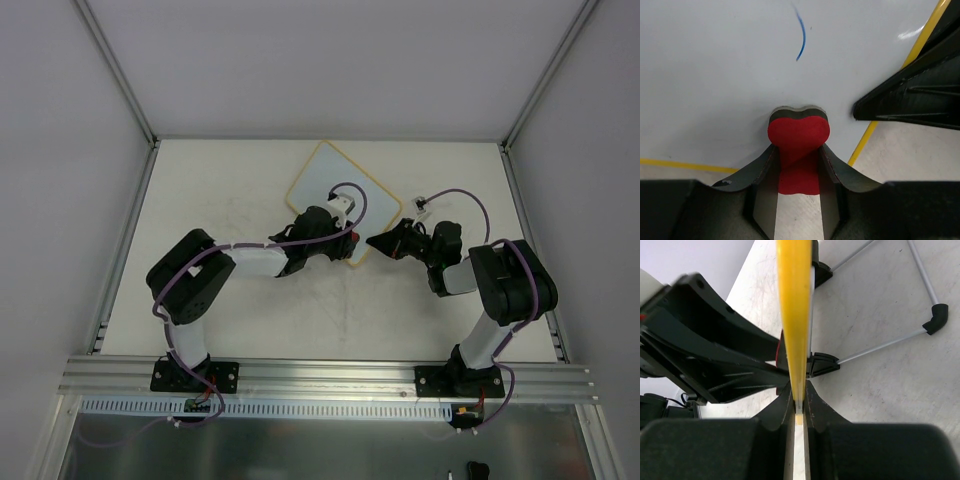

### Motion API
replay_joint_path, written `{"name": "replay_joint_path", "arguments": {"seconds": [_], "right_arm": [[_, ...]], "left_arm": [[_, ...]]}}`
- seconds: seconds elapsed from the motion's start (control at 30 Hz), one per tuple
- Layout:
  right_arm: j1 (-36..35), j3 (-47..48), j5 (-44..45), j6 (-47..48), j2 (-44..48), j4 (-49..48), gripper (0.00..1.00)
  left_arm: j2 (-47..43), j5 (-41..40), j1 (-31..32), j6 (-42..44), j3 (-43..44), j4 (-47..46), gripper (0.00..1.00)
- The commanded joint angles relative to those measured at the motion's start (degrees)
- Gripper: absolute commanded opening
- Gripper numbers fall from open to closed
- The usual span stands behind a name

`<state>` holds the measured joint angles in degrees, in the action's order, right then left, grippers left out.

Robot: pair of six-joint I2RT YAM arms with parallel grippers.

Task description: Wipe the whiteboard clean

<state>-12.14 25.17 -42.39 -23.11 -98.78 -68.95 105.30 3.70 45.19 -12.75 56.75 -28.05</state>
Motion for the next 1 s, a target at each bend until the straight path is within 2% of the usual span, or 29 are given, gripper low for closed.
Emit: {"name": "replay_joint_path", "arguments": {"seconds": [0.0, 0.17, 0.37, 0.5, 0.57, 0.97], "right_arm": [[-1.66, 2.08, -7.62, -0.62, 1.84, -8.84, 0.00], [-1.57, 2.17, -7.79, -0.88, 1.84, -9.10, 0.00], [-1.66, 2.08, -7.79, -1.06, 2.10, -9.36, 0.00], [-1.57, 1.90, -7.79, -1.06, 2.28, -9.36, 0.00], [-1.66, 1.73, -7.79, -1.06, 2.45, -9.36, 0.00], [-2.01, 1.99, -8.15, -1.32, 1.93, -9.54, 0.00]], "left_arm": [[1.41, -2.20, 0.69, -2.71, -4.45, 7.22, 0.00], [2.98, -2.65, -0.80, -2.72, -0.43, 9.77, 0.00], [6.49, -3.27, -0.89, -0.26, 12.31, 16.70, 0.00], [9.31, -7.13, -0.89, 2.64, 23.37, 22.51, 0.00], [10.63, -8.01, -1.33, 3.96, 26.12, 23.74, 0.00], [17.48, -3.88, -5.90, 7.57, 44.14, 30.86, 0.00]]}}
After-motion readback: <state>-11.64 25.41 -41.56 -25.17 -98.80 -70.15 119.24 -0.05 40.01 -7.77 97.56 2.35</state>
